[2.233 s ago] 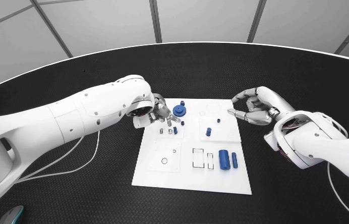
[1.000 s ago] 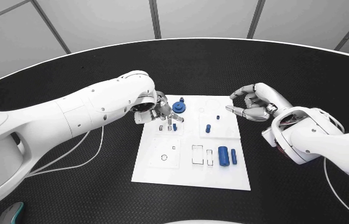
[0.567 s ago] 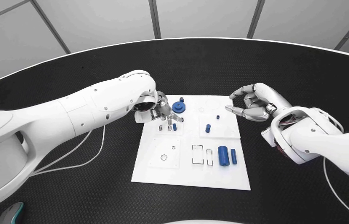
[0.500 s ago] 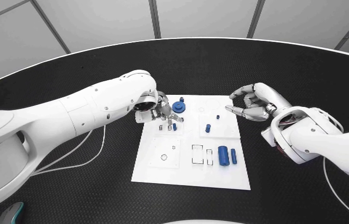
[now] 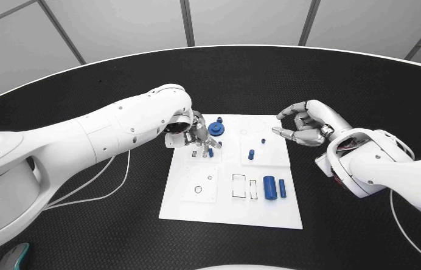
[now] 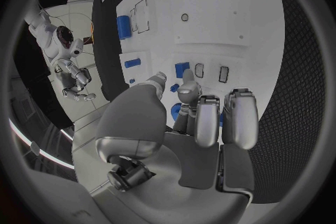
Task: Assemble the parts on the task board
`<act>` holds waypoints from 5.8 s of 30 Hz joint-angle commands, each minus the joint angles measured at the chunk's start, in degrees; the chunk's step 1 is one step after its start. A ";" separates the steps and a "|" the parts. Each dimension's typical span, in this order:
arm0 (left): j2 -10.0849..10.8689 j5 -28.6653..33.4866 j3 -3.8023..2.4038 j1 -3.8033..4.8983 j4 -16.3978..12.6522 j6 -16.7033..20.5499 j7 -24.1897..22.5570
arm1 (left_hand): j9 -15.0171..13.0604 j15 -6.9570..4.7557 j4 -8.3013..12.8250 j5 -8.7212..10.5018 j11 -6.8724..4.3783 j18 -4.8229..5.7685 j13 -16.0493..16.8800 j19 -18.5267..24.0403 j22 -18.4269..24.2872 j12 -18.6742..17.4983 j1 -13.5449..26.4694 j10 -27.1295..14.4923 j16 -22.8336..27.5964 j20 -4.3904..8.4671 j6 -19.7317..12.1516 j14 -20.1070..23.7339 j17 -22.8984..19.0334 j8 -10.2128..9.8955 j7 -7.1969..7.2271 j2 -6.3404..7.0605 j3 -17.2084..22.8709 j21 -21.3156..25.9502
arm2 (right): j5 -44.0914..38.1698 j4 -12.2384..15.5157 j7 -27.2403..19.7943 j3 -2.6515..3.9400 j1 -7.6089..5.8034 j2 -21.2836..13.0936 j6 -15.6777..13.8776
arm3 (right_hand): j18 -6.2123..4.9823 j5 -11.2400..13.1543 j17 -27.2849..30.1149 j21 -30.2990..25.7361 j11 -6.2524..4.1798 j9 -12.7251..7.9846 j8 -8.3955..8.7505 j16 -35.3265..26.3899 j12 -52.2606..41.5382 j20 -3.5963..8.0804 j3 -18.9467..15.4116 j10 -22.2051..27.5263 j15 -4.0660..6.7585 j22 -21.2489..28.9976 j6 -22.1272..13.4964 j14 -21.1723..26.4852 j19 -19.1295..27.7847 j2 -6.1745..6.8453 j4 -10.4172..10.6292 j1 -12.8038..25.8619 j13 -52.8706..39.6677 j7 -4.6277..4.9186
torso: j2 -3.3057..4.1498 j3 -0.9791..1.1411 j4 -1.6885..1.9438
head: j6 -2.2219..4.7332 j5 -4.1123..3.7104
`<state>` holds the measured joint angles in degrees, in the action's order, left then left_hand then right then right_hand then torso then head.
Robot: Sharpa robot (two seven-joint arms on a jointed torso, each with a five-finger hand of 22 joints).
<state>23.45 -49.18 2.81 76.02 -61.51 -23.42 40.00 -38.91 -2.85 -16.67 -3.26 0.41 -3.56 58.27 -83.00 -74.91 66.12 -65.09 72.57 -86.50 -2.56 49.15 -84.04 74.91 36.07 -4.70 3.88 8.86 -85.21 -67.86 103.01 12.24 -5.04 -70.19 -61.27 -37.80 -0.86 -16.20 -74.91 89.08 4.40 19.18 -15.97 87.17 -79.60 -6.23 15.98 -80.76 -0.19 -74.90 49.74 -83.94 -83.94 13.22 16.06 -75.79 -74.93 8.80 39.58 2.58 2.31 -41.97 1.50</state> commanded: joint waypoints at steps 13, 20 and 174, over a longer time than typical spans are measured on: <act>-0.27 -0.03 0.13 -0.02 0.77 -0.66 2.29 | -0.65 -0.30 -0.02 0.06 -0.05 0.98 -0.15 -0.28 -2.70 0.09 -1.83 -0.36 0.11 -0.06 -0.62 -3.73 6.59 0.28 0.14 -0.92 1.16 -0.11 | 0.00 -0.01 0.19 0.00 0.00 -0.01 0.21 | 0.54 -0.29 -8.80 -0.30 -0.34 -0.06 -0.30 -0.37 0.26 0.26 -0.04 -0.13 0.31 -14.44 0.53 -4.49 -5.37 0.02 0.18 -0.64 -4.79 0.05 | 0.05 0.01 0.01 | -0.10 -0.11; -0.36 -0.05 0.19 -0.02 1.08 -1.01 2.30 | -1.01 -0.31 0.04 0.04 -0.07 0.97 -0.31 -0.24 -2.68 0.06 -3.36 -0.49 0.12 -0.07 -0.84 -3.74 6.61 0.14 0.15 -0.97 2.55 -0.08 | 0.00 -0.04 0.23 0.00 0.00 0.04 0.25 | 0.56 -0.40 -8.86 -0.22 -0.36 -0.06 -0.36 -0.35 0.23 0.28 -0.06 -0.17 0.33 -14.49 0.58 -4.51 -5.42 -0.07 0.23 -0.77 -4.82 0.03 | 0.09 0.00 0.02 | -0.08 -0.16; 5.94 -6.73 0.75 -1.97 -7.34 7.42 -2.94 | -9.04 -0.86 16.13 -14.07 -0.61 1.07 -3.07 -0.63 -3.77 -0.83 -4.15 1.71 0.21 0.38 0.42 -3.88 7.09 0.94 0.27 6.77 41.78 -0.27 | 0.00 -0.72 -0.10 -0.01 0.02 1.03 0.45 | 0.48 -1.23 -8.67 -0.55 -0.42 -0.13 -0.53 -0.47 0.07 0.35 -0.18 -0.36 0.39 -14.32 0.67 -4.47 -5.25 -0.49 0.45 -0.99 -4.94 -0.01 | 0.10 0.07 -0.01 | -3.10 0.26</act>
<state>29.40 -55.90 3.56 74.05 -68.86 -15.98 37.05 -47.84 -3.25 -9.69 -17.03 -0.10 -3.56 55.17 -83.38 -74.90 65.07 -69.06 73.91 -86.27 -2.18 49.18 -84.03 74.90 36.85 -4.32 11.13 41.76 -85.21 -67.86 102.28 12.13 -5.05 -70.18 -60.23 -37.35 -0.87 -17.24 -74.93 88.74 4.19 19.10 -16.15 87.00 -79.61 -6.23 15.83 -80.97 -0.19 -74.91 50.16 -83.95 -83.94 12.77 16.21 -76.23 -74.95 8.79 39.66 2.63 2.34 -45.02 1.76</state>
